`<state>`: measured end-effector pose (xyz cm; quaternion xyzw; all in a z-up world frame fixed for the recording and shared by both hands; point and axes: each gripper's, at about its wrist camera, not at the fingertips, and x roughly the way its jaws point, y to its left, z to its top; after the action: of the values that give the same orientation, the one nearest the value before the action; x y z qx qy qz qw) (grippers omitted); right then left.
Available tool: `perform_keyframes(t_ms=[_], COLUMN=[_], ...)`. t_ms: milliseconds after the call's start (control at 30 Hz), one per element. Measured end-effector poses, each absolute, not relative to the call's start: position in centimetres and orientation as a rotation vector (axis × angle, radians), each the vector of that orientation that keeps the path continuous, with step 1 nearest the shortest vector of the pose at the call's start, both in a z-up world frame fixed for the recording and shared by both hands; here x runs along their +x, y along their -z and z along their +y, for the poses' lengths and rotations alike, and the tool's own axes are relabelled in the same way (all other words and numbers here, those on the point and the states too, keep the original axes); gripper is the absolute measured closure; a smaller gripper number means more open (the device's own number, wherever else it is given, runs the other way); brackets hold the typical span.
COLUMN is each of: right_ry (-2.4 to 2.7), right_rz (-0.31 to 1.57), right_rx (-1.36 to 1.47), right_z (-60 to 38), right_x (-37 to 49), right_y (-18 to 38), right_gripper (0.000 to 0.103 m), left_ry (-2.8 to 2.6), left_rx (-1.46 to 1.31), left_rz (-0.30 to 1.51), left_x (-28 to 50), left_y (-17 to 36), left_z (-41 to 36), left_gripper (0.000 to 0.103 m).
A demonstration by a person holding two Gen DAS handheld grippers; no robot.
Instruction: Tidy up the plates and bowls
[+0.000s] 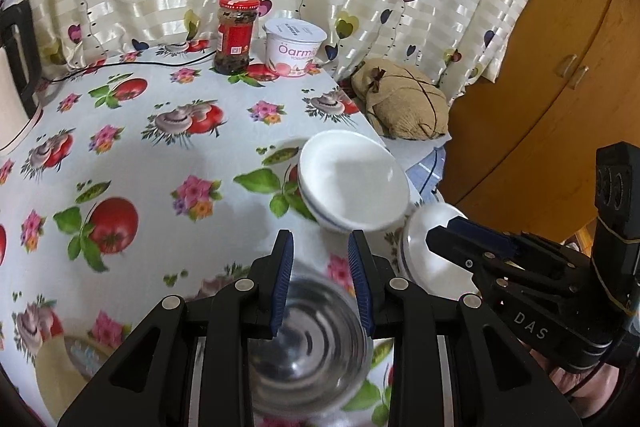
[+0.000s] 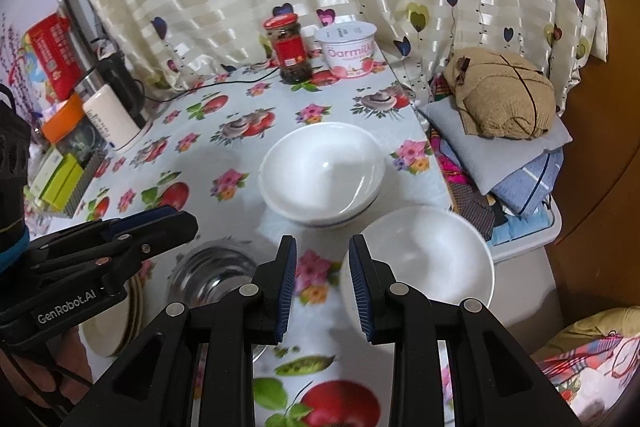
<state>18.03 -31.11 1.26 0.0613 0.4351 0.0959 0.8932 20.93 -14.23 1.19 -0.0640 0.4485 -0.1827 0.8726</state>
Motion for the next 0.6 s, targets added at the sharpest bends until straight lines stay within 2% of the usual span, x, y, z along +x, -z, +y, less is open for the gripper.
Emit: perform_keyframes(t_ms=[600], right_ry=[-0.162], right_rz=[0.987], right_rx=[0.132], right_z=[-32.9], right_x=[25.4], right_y=[2.1], right_gripper=[0.077], left_ry=[0.324], left_rx=[-0.167], left_rz=[1.034], left_x=[28.6], left_y=[2.7], left_z=[-15.3], left_gripper=[0.073])
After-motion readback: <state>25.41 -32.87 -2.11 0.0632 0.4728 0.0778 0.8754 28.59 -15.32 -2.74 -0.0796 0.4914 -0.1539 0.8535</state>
